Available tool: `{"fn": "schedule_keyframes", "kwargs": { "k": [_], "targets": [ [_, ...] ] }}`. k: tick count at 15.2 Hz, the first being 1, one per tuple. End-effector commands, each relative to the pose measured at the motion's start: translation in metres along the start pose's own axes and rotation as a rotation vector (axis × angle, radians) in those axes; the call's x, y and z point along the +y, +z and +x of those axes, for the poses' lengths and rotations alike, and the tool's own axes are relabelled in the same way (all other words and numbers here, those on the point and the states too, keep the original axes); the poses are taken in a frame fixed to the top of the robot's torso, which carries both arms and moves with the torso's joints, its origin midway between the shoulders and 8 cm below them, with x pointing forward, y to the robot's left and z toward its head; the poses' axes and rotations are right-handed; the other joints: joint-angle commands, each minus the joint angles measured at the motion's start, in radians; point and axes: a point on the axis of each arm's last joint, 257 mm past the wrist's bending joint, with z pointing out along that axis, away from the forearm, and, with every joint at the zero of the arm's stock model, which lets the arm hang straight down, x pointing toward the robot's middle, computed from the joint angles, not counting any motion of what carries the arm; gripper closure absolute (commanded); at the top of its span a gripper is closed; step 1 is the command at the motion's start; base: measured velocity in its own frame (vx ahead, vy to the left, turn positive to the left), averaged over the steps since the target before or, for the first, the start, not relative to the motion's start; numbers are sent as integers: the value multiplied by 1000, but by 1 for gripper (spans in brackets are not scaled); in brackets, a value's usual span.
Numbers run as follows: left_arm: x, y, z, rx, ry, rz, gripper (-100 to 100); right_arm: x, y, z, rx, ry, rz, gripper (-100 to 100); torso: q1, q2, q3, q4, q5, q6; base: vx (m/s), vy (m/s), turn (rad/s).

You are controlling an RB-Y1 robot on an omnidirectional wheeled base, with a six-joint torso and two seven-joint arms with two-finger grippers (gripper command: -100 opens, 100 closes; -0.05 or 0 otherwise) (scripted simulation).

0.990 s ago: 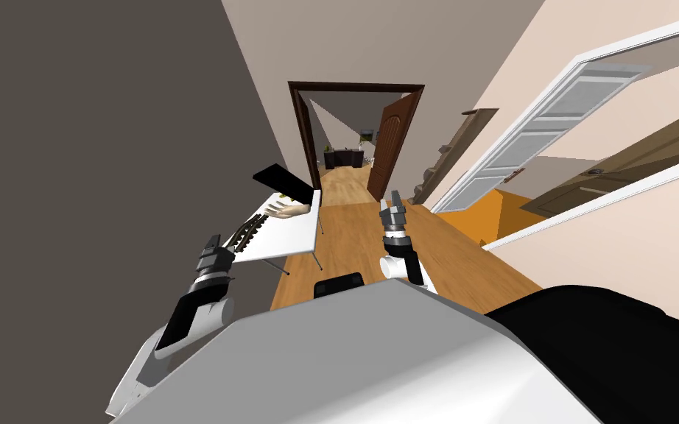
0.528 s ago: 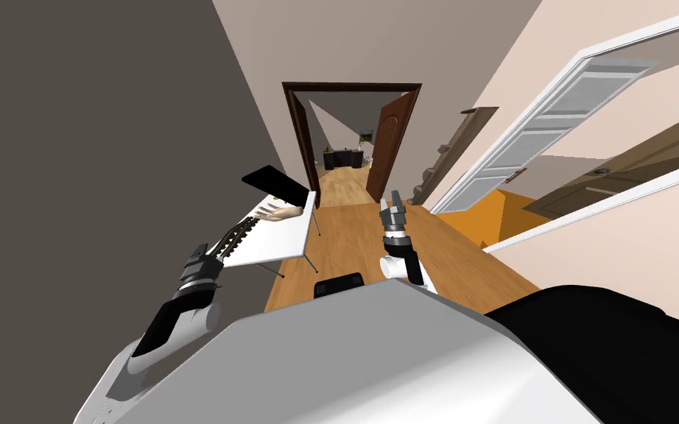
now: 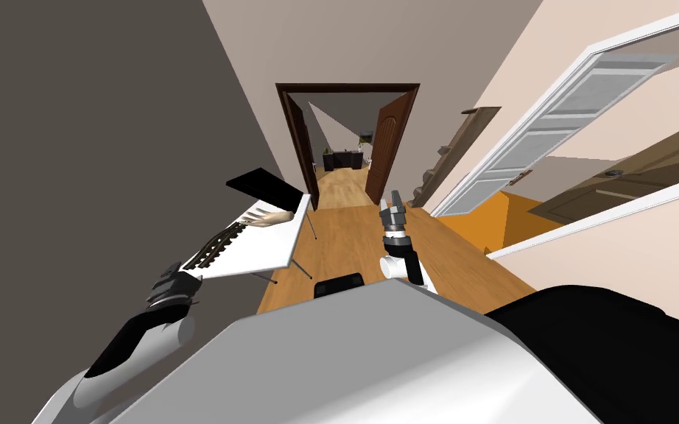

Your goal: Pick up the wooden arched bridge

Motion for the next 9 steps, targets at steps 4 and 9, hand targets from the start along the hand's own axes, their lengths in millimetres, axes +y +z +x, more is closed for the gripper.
{"fn": "schedule_keyframes", "kwargs": {
  "k": [4, 9],
  "targets": [
    [25, 5, -60, -105, -65, -102, -100, 0, 0, 0, 0, 0, 0, 0, 5, 0, 0, 0, 1, 0, 116, -73, 5],
    [51, -1, -113, -209, -140, -202, -100, 0, 0, 0, 0, 0, 0, 0, 4, -3, -2, -1, 1, 0, 158, -84, 14]
  ]
}}
